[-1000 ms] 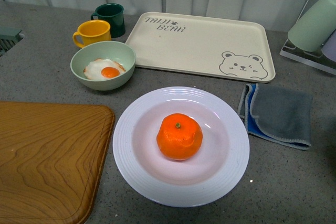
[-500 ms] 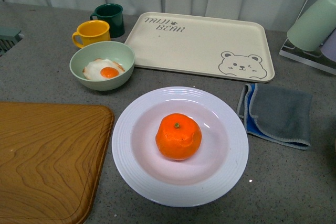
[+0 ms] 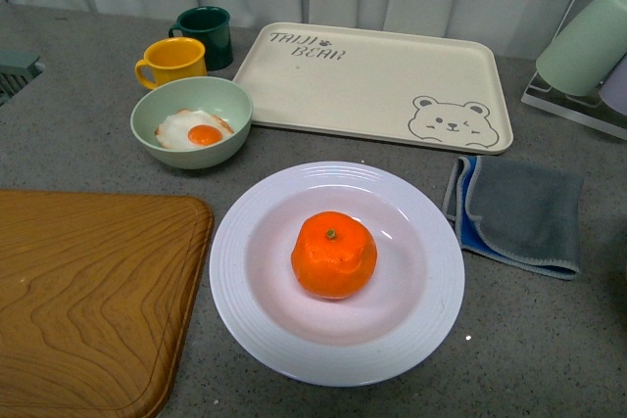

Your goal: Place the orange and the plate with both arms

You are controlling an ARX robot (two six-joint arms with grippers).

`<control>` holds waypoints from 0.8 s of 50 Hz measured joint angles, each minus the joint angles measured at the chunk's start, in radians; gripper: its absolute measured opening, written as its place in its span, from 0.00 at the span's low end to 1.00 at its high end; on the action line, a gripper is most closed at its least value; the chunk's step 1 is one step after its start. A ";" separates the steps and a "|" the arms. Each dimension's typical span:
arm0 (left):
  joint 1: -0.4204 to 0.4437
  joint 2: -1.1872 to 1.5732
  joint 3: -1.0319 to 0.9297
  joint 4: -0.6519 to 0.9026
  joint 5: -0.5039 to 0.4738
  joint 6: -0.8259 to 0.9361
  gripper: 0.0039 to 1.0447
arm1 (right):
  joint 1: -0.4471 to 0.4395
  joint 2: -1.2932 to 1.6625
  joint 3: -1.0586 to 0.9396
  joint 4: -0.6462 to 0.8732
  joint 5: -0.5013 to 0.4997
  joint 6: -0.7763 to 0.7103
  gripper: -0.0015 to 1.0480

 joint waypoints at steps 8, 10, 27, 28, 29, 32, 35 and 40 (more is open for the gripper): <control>0.000 -0.035 0.000 -0.036 0.000 0.000 0.03 | 0.000 0.000 0.000 0.000 0.000 0.000 0.91; 0.000 -0.047 0.000 -0.047 0.000 0.000 0.03 | 0.000 0.000 0.000 0.000 0.000 0.000 0.91; 0.000 -0.222 0.000 -0.229 0.001 0.000 0.24 | 0.000 0.000 0.000 0.000 0.000 0.000 0.91; 0.000 -0.222 0.000 -0.229 0.001 0.000 0.27 | 0.000 0.000 0.000 0.000 0.000 0.000 0.91; 0.000 -0.222 0.000 -0.229 0.001 0.000 0.31 | 0.000 0.000 0.000 0.000 0.000 0.000 0.91; 0.000 -0.222 0.000 -0.229 0.001 0.000 0.42 | 0.000 0.000 0.000 0.000 0.000 0.000 0.91; 0.000 -0.222 0.000 -0.229 0.001 0.000 0.52 | 0.016 0.027 0.022 -0.065 0.051 -0.050 0.91; 0.000 -0.223 0.000 -0.229 0.000 0.000 0.69 | 0.068 0.221 0.084 -0.116 0.048 -0.139 0.91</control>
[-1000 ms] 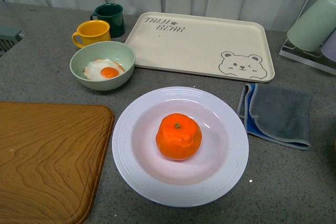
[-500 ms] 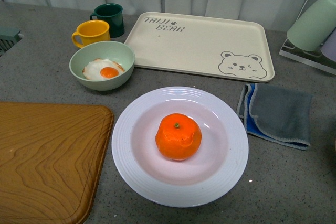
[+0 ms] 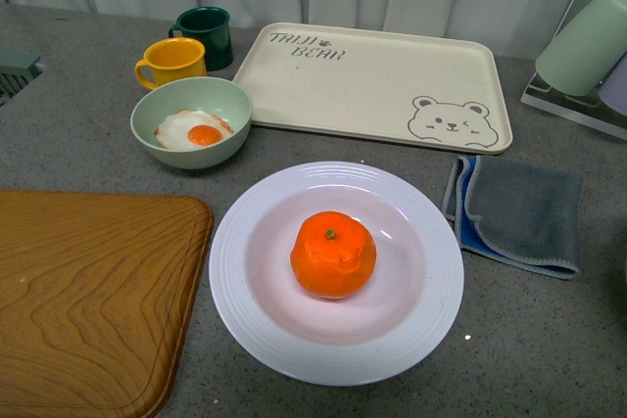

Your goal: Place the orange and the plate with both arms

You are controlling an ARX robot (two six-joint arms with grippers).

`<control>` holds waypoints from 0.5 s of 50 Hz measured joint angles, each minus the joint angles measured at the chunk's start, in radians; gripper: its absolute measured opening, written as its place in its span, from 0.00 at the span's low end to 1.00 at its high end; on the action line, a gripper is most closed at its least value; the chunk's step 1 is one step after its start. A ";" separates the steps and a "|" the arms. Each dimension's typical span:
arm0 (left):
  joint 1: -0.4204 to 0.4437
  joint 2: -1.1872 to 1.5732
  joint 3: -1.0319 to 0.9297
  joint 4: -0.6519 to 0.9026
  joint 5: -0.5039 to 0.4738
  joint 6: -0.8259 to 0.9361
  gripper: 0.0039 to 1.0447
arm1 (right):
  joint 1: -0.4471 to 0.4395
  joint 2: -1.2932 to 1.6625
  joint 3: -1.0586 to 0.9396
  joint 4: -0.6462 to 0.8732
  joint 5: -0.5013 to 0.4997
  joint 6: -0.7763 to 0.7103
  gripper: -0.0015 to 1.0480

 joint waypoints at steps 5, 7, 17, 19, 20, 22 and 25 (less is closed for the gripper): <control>0.000 0.000 0.000 0.000 0.000 0.000 0.93 | 0.058 0.325 0.067 0.177 -0.097 0.040 0.91; 0.000 0.000 0.000 0.000 0.000 0.003 0.95 | 0.077 0.457 0.099 0.254 -0.134 0.082 0.91; 0.000 0.000 0.000 0.000 0.000 0.003 0.94 | 0.134 0.980 0.290 0.328 -0.423 0.358 0.91; 0.000 0.000 0.000 0.000 0.000 0.003 0.94 | 0.136 1.053 0.332 0.304 -0.488 0.413 0.91; 0.000 0.000 0.000 0.000 0.000 0.003 0.94 | 0.137 1.089 0.354 0.291 -0.517 0.433 0.91; 0.000 0.000 0.000 0.000 0.000 0.003 0.94 | 0.136 1.139 0.387 0.279 -0.550 0.454 0.91; 0.000 0.000 0.000 0.000 0.000 0.003 0.94 | 0.125 1.232 0.452 0.259 -0.604 0.504 0.91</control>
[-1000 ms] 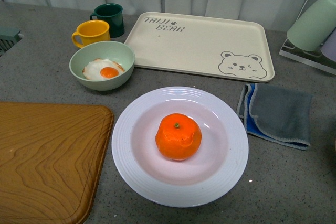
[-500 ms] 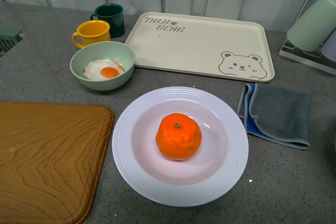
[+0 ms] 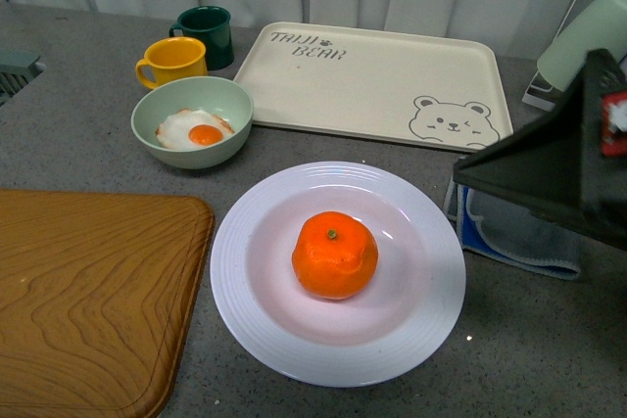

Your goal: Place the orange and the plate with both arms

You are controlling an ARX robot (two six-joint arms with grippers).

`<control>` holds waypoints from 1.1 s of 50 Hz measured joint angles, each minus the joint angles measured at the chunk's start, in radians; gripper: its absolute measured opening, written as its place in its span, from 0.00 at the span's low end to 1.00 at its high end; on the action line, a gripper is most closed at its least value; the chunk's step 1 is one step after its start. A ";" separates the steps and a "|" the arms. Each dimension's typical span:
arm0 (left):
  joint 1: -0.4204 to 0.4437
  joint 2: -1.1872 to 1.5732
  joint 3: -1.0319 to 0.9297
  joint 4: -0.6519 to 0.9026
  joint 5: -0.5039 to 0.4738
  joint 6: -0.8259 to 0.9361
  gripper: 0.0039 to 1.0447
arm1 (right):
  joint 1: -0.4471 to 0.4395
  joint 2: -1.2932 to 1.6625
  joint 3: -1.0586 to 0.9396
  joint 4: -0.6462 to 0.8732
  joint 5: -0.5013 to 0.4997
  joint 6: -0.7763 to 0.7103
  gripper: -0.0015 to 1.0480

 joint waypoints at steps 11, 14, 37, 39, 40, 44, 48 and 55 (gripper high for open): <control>0.000 0.000 0.000 0.000 0.000 0.000 0.94 | -0.032 0.245 0.186 -0.123 -0.049 0.025 0.91; 0.000 0.000 0.000 0.000 0.000 0.000 0.94 | -0.034 0.288 0.220 -0.150 -0.049 0.016 0.91; 0.000 0.000 0.000 0.000 0.000 0.000 0.94 | -0.030 0.519 0.409 -0.285 -0.018 -0.076 0.91; 0.000 0.000 0.000 0.000 0.000 0.000 0.94 | -0.030 0.531 0.415 -0.289 -0.012 -0.078 0.91; 0.000 0.000 0.000 0.000 0.000 0.000 0.94 | -0.029 0.537 0.418 -0.289 -0.010 -0.078 0.91; 0.000 0.000 0.000 0.000 0.000 0.000 0.94 | -0.027 0.561 0.430 -0.289 -0.008 -0.080 0.91; 0.000 0.000 0.000 0.000 0.000 0.000 0.94 | -0.024 0.579 0.438 -0.289 -0.009 -0.082 0.91; 0.000 0.000 0.000 0.000 0.000 0.000 0.94 | -0.010 0.612 0.446 -0.271 -0.021 -0.062 0.91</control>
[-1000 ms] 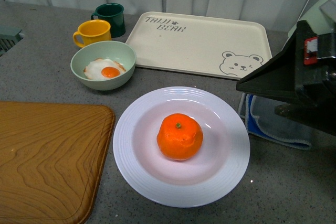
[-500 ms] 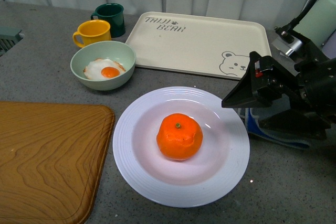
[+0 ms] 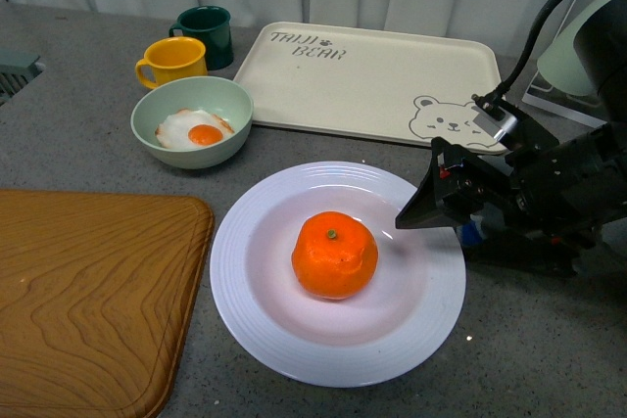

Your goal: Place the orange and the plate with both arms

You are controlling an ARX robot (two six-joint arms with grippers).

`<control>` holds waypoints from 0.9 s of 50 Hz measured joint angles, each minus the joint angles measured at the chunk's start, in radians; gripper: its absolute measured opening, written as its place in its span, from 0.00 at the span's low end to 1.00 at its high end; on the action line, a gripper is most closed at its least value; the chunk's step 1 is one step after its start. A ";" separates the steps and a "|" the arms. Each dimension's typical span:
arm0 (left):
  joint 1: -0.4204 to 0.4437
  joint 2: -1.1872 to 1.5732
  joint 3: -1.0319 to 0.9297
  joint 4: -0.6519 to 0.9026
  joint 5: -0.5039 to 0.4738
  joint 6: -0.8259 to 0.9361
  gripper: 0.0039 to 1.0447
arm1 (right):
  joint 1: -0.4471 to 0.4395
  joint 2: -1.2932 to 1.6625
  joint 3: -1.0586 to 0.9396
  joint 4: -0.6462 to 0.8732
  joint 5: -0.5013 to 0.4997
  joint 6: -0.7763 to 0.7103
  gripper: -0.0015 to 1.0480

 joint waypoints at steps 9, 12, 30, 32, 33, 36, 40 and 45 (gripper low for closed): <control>0.000 0.000 0.000 0.000 0.000 0.000 0.94 | 0.018 0.041 0.001 0.045 -0.022 0.076 0.76; 0.000 0.000 0.000 0.000 0.000 0.000 0.94 | 0.023 0.055 0.003 0.049 -0.021 0.104 0.66; 0.000 0.000 0.000 0.000 0.000 0.000 0.94 | 0.027 0.111 0.018 0.028 -0.013 0.177 0.17; 0.000 0.000 0.000 0.000 0.000 0.000 0.94 | 0.027 0.108 0.018 0.035 -0.037 0.179 0.14; 0.000 0.000 0.000 0.000 0.000 0.000 0.94 | 0.027 0.106 0.018 0.036 -0.042 0.179 0.13; 0.000 0.000 0.000 0.000 0.000 0.000 0.94 | 0.026 0.096 0.018 0.047 -0.061 0.182 0.10; 0.000 0.000 0.000 0.000 0.000 0.000 0.94 | 0.025 0.084 0.015 0.060 -0.081 0.181 0.07; 0.000 0.000 0.000 0.000 0.000 0.000 0.94 | 0.023 0.066 0.002 0.089 -0.092 0.181 0.04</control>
